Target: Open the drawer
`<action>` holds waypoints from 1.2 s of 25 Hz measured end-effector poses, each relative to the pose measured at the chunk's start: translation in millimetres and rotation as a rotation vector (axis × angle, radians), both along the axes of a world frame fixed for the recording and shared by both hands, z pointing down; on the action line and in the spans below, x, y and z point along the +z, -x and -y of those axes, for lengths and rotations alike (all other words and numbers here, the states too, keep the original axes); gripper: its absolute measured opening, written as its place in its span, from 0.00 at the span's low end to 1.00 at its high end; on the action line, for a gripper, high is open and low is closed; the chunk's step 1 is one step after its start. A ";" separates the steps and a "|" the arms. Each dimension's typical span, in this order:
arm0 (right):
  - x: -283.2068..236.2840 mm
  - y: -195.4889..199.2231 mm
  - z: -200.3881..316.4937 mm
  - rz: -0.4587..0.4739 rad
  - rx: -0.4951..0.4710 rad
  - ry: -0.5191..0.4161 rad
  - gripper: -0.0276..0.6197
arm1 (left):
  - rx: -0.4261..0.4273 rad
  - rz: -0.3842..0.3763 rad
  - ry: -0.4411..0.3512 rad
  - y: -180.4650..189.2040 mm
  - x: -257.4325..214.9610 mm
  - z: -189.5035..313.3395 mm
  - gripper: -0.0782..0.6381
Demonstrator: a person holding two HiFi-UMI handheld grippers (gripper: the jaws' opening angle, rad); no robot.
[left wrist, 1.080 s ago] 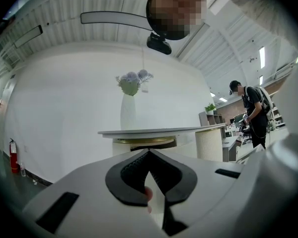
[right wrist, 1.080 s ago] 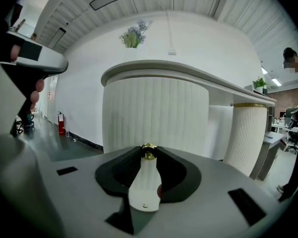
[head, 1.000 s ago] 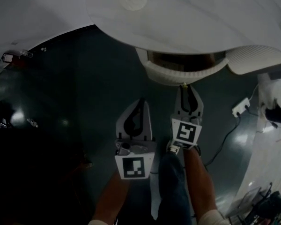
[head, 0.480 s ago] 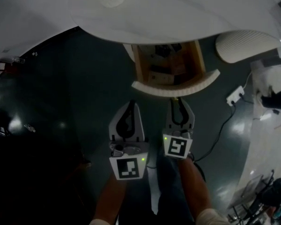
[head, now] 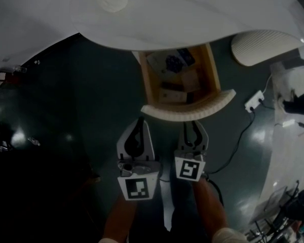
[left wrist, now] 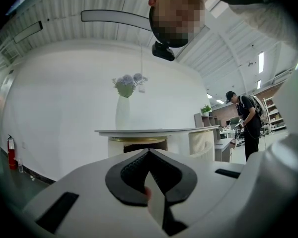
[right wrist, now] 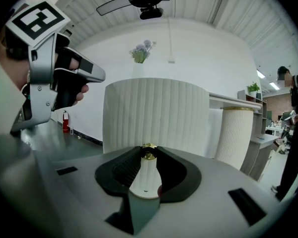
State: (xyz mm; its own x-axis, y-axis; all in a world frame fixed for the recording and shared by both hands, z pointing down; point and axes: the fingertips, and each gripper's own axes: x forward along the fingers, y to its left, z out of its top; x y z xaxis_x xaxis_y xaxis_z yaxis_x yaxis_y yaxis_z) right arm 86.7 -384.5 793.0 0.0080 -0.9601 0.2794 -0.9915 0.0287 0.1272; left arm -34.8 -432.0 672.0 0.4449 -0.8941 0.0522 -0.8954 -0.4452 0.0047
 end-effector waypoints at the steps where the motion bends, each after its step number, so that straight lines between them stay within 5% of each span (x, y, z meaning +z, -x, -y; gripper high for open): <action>1: -0.8 0.0 0.5 0.005 0.001 -0.010 0.21 | 0.003 0.001 0.001 0.1 0.0 -0.8 0.10; 5: -16.4 1.8 2.7 0.030 -0.021 -0.094 0.22 | 0.009 0.000 -0.002 -0.3 -2.4 -2.6 0.10; 12: -55.2 0.0 -7.1 0.031 -0.047 -0.101 0.25 | 0.014 -0.004 -0.010 -2.3 -22.4 -5.3 0.10; 30: -353.0 3.9 14.1 0.060 -0.136 -0.308 0.25 | -0.012 -0.016 -0.044 15.4 -234.7 2.0 0.10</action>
